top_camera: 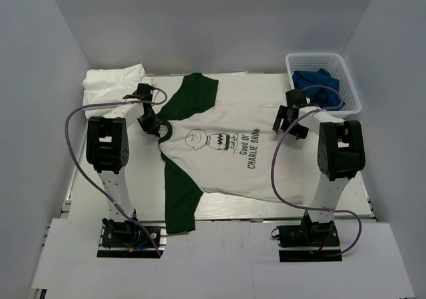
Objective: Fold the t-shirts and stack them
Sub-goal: Flatten out the tshirt
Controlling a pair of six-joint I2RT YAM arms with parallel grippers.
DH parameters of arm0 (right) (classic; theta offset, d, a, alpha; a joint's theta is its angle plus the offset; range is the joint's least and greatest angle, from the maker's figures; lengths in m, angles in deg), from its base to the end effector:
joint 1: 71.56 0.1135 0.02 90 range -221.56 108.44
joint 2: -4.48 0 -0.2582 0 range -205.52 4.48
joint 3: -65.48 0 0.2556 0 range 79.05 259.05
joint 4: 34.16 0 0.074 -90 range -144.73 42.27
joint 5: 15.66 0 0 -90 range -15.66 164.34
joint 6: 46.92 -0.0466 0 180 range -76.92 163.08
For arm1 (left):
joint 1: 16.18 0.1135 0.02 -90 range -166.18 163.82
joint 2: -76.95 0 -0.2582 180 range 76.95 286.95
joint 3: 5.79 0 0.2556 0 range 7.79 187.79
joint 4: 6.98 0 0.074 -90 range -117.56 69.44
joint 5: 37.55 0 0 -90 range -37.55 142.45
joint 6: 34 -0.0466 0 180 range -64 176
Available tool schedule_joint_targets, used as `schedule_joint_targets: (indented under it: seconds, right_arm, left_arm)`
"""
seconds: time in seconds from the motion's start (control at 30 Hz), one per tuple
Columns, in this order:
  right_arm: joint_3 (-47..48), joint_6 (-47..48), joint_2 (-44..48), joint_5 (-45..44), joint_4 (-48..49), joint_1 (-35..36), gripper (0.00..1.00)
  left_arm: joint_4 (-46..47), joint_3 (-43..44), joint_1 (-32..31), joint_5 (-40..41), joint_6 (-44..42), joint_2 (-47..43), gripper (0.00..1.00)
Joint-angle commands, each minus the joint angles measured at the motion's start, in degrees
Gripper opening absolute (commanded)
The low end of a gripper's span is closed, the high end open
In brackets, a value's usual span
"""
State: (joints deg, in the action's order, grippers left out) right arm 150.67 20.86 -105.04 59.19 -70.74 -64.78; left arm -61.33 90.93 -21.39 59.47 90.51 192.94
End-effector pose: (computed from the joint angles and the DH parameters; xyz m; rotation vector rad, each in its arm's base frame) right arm 0.3957 0.0348 0.1476 0.4351 2.5465 -0.1647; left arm 0.4072 -0.0314 0.1459 -0.7403 2.7331 0.0249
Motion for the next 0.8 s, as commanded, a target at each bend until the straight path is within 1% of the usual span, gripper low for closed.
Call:
schedule_joint_targets:
  seconds: [0.0, 0.03, 0.07, 0.1, 0.17, 0.2, 0.3, 0.37, 0.43, 0.5, 0.53, 0.57, 0.6, 0.67, 0.7, 0.73, 0.77]
  right_arm:
    - [-1.39, 0.16, 0.71, -2.34, -2.75, -0.90, 0.90]
    - [-1.74, 0.33, 0.88, -2.16, -2.40, -1.07, 0.90]
    - [-2.00, 0.51, 0.97, -1.98, -2.31, -0.99, 0.90]
    - [-2.18, 0.77, 0.97, -2.07, -1.96, -0.99, 0.90]
    - [-2.53, 1.04, 1.32, -1.98, -1.87, -1.07, 0.90]
    - [-2.71, 1.12, 1.32, -1.72, -1.69, -1.07, 0.90]
    - [-2.80, 1.21, 1.32, -0.93, -1.34, -0.99, 0.90]
    - [-2.88, 1.39, 1.41, -0.75, -1.17, -0.81, 0.90]
    - [-2.97, 1.30, 1.06, -0.93, -1.34, -0.90, 0.90]
    - [-2.80, 1.21, 0.45, -1.10, -1.60, -0.72, 0.90]
    - [-2.53, 1.30, 0.35, -1.01, -1.87, -0.90, 0.90]
    - [-2.27, 1.39, 0.18, -0.93, -1.96, -0.90, 0.90]
    - [-2.27, 1.39, 0.09, -0.75, -2.04, -0.90, 0.90]
    - [-2.18, 1.39, 0.26, 0.04, -2.13, -0.90, 0.90]
    - [-2.27, 1.47, 0.53, -0.05, -2.22, -0.72, 0.90]
    - [-2.27, 1.74, 0.96, 0.13, -2.22, -0.90, 0.90]
    - [-2.36, 1.74, 1.40, 0.13, -2.05, -0.72, 0.90]
  left_arm:
    - [5.09, 3.78, 0.64, -4.29, -2.32, 1.61, 0.18]
    - [5.09, 5.36, 0.64, -4.30, -2.33, 2.31, 0.00]
    - [6.74, 5.98, 0.64, -4.82, -2.33, 2.32, 0.00]
    - [7.46, 6.60, 0.64, -6.83, -5.12, 2.32, 0.00]
    - [7.99, 9.06, -0.14, -6.85, -8.30, 0.57, 0.00]
    - [7.99, 10.46, -0.76, -5.55, -9.18, -0.14, 0.00]
    - [11.06, 10.47, -0.76, -5.53, -11.56, -2.16, 0.00]
    - [11.07, 11.87, -0.76, -2.83, -12.96, -2.17, 0.00]
    - [9.23, 15.38, -0.76, -0.80, -14.28, -0.50, 0.00]
    - [8.52, 16.88, -0.76, -1.57, -15.07, 1.96, 0.00]
    - [7.65, 17.76, -0.76, -2.45, -15.60, 2.75, 0.21]
    - [6.86, 18.72, -0.76, -4.28, -15.60, 4.15, 0.49]
    - [4.24, 18.73, -0.76, -5.17, -15.00, 4.68, 0.61]
    - [2.46, 18.73, 0.37, -7.37, -13.67, 4.69, 0.65]
    - [1.93, 16.30, 0.38, -7.38, -13.06, 2.60, 0.92]
    - [2.45, 14.36, 0.38, -7.38, -12.53, 0.58, 1.00]
    - [3.32, 9.12, 0.38, -7.38, -12.53, -1.79, 1.00]
